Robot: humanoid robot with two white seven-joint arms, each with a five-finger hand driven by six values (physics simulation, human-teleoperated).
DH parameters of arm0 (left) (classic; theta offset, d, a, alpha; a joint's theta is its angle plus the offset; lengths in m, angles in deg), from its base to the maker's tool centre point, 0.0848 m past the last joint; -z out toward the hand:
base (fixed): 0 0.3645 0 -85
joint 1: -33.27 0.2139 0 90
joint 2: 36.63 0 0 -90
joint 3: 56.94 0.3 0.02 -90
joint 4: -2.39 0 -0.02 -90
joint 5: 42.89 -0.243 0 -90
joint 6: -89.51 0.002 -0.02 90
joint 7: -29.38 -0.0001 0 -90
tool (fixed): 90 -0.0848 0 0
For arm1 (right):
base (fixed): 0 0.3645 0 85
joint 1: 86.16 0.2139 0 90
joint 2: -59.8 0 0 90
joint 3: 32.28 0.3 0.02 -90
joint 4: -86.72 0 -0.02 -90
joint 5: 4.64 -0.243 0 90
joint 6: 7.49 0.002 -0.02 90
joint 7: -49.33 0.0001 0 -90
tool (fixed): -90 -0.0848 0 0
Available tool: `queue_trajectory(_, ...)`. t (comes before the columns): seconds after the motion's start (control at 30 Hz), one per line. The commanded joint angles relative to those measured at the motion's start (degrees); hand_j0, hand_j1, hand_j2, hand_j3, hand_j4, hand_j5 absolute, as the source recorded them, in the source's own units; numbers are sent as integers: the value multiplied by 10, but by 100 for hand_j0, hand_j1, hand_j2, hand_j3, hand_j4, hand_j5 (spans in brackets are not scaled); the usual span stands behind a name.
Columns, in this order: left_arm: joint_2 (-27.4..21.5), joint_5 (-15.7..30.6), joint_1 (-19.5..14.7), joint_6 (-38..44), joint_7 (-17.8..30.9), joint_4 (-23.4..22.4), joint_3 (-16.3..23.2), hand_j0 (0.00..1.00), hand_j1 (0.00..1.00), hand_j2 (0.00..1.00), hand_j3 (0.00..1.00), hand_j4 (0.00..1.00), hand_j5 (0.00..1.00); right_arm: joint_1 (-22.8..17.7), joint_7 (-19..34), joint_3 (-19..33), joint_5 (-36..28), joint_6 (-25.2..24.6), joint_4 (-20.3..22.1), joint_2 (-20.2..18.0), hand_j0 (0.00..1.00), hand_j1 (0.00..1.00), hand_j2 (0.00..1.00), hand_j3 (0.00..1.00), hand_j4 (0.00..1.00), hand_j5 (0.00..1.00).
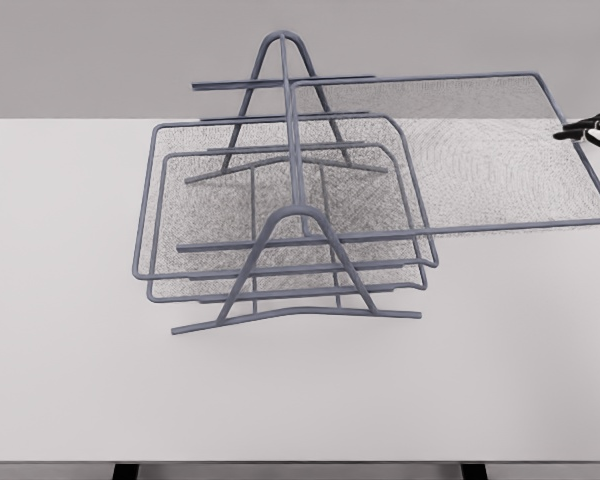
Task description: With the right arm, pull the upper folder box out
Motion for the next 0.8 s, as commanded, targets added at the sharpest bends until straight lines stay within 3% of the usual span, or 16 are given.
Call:
queue_trajectory(0.0,0,0,0,0,0,0,0,100,100,100,100,100,100,0,0,14,8,0,-21,-6,100,100,100,100,100,100)
queue_trajectory(0.1,0,0,0,0,0,0,0,100,100,100,100,100,100,1,0,51,2,0,-49,-6,100,100,100,100,100,100)
queue_trajectory(0.17,0,0,0,0,0,0,0,100,100,100,100,100,100,3,0,51,-70,0,-49,-20,100,100,100,100,100,100)
queue_trajectory(0.33,0,0,0,0,0,0,0,100,100,100,100,100,100,11,0,22,-97,0,24,-41,100,100,100,100,100,100)
queue_trajectory(0.37,0,0,0,0,0,0,0,100,100,100,100,100,100,35,0,0,-97,0,33,-41,100,100,100,100,100,100)
queue_trajectory(0.43,0,0,0,0,0,0,0,100,100,100,100,100,100,127,0,-76,-120,0,33,-53,100,100,100,100,100,100)
queue_trajectory(0.5,0,-1,1,0,0,-1,1,100,100,100,100,100,100,168,0,-130,-133,0,59,-46,100,100,100,100,100,100)
queue_trajectory(0.57,0,0,1,0,0,-1,1,100,100,100,100,100,100,167,0,-146,-146,0,119,-30,100,100,100,100,100,100)
queue_trajectory(0.63,0,-1,0,0,0,-1,1,100,100,100,100,100,100,163,0,-147,-155,0,153,-25,100,100,100,100,100,100)
queue_trajectory(0.77,0,0,1,1,1,-1,0,100,100,100,100,100,100,144,0,-164,-153,0,175,1,100,100,100,100,100,100)
